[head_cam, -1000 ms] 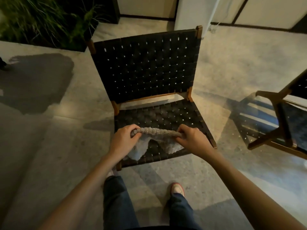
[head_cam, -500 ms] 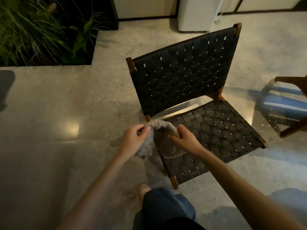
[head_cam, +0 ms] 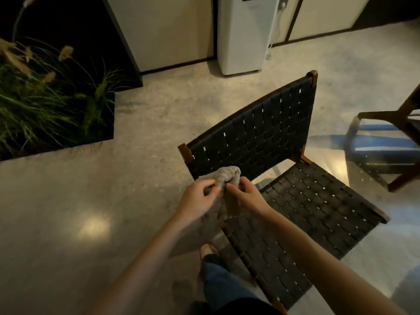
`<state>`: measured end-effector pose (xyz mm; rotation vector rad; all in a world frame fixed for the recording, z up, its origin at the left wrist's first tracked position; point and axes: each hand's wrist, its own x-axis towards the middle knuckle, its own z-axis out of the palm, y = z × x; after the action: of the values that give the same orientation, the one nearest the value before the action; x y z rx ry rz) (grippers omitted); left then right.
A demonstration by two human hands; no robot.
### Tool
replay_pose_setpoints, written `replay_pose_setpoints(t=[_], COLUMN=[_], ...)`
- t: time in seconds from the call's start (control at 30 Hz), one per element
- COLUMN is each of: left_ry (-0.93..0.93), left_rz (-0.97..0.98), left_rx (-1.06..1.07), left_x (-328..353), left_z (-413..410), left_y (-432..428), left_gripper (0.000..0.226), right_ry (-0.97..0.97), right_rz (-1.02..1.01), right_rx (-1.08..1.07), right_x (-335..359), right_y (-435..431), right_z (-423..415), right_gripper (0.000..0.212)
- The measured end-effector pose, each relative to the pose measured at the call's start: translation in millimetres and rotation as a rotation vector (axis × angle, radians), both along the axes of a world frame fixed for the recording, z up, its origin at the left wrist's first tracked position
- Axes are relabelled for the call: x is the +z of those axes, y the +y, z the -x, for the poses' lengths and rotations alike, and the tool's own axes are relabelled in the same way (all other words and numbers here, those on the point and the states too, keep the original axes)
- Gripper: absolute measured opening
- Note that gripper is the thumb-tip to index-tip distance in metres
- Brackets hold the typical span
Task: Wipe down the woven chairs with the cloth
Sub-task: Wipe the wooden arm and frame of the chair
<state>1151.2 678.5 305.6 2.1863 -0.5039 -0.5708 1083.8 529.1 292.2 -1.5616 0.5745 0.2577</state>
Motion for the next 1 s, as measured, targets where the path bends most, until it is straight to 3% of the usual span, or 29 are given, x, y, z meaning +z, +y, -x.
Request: replay_pose_setpoints(t=[0.1, 0.33, 0.53, 0.77, 1.0], left_ry=[0.004, 0.223, 0.333, 0.385, 0.364], left_rz=[0.027, -0.010, 0.131, 0.057, -0.125], left_rx=[-0.086, -0.371, -0.702, -1.011, -1.052], left_x=[5, -9, -25, -55, -99], left_z=[-33, -77, -88, -82, -69], left_y=[-17, -52, -79, -83, -59], left_gripper=[0.034, 0.042, 0.033, 0.034, 0.026], right_ry=[0.004, 0.013, 0.015, 0.106, 0.313], right_rz=[-0.031, -0.080, 0.042, 0.161, 0.285], right_rx=[-0.085, -0.370, -0.700, -0.981, -1.057], right_x=[9, 8, -12, -31, -64], right_y=[-7, -23, -17, 29, 83], right_z=[-25, -41, -23, 14, 70], right_gripper=[0.028, 0.019, 0.008, 0.003, 0.008])
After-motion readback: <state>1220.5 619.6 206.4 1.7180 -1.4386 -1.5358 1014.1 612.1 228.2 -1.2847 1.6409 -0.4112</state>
